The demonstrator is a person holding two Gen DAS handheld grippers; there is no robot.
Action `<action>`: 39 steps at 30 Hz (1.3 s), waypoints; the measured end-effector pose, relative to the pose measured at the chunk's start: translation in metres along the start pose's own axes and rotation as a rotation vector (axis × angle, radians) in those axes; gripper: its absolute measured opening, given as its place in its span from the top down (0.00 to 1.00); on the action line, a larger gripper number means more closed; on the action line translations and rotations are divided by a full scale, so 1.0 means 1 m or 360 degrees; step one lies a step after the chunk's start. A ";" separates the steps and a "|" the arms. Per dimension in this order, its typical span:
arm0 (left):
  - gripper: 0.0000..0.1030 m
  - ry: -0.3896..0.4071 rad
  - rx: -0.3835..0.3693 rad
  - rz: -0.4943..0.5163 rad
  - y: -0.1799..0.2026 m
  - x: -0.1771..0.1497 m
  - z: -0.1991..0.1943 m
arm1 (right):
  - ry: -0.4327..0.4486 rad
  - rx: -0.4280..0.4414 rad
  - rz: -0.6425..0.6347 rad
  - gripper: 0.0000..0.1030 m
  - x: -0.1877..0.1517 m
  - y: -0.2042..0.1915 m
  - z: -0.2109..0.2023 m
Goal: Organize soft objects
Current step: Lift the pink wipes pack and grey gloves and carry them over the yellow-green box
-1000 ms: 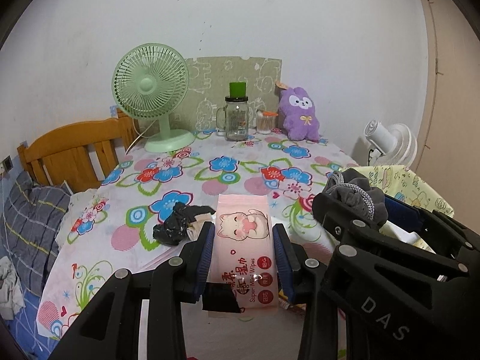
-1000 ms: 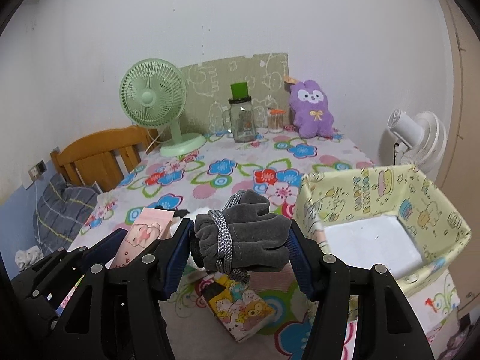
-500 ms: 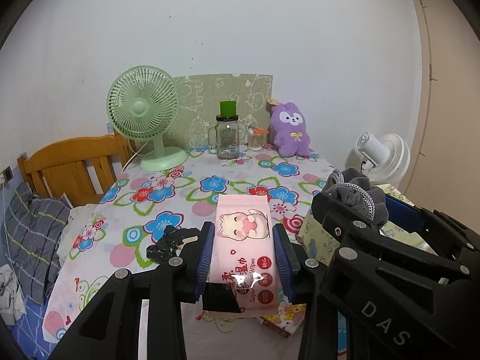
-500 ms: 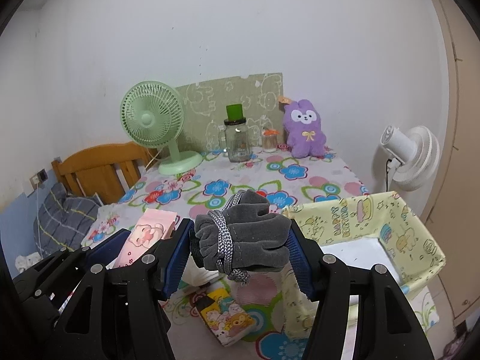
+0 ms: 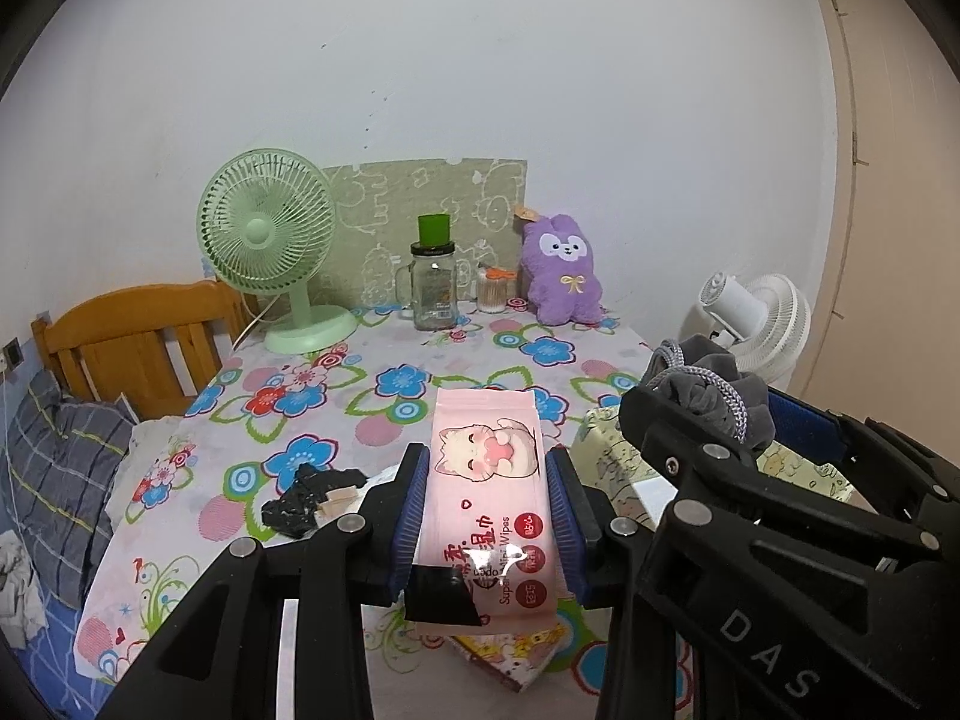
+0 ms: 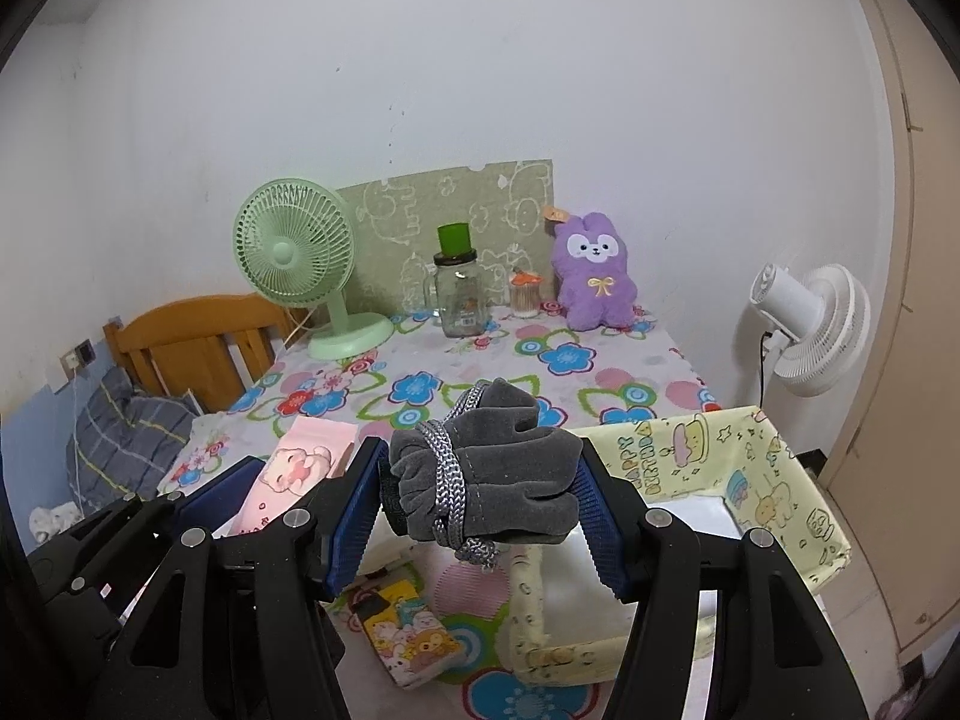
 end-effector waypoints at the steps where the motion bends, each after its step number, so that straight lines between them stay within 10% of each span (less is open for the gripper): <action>1: 0.62 0.0002 -0.0001 0.0001 0.002 0.000 0.000 | 0.0002 -0.0002 -0.0002 0.38 0.000 0.003 0.000; 39: 0.62 -0.0109 -0.0147 0.0086 0.101 -0.013 0.056 | -0.0034 -0.0109 0.0072 0.38 -0.018 0.109 0.020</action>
Point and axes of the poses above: each gripper's, at about its wrist camera, not at the fingertips, and z roughly the way its jaws point, y to its right, x to its top, the point moved 9 cm from there along z, roughly the way its jaws point, and after that the axes turned 11 degrees about -z, right-handed, at the moved point
